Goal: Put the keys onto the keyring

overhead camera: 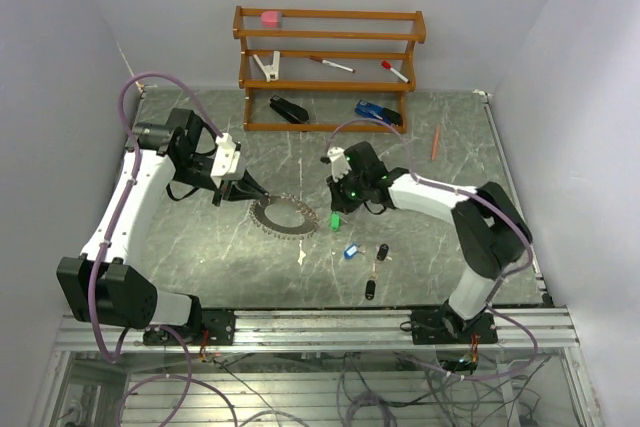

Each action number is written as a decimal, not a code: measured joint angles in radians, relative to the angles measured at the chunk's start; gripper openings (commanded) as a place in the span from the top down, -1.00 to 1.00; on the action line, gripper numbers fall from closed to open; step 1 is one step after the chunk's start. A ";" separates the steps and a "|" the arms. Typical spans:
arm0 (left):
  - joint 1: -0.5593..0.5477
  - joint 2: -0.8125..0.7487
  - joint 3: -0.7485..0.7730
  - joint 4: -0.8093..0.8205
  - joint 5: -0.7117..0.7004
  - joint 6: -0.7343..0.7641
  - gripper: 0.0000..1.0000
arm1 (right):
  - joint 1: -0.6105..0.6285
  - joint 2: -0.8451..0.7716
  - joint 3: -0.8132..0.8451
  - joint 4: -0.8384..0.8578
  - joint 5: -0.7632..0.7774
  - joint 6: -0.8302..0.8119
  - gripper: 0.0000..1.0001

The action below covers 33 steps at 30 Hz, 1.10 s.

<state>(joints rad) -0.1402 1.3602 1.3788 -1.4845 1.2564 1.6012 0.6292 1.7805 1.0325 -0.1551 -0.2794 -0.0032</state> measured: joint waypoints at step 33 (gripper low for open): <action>-0.095 -0.008 -0.037 0.499 -0.225 -0.451 0.86 | 0.163 -0.325 0.469 -0.393 -0.122 0.313 1.00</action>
<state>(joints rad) -0.2348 1.3521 1.3415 -0.9859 1.0309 1.1507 0.7921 1.4555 1.5013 -0.5480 -0.4015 0.3099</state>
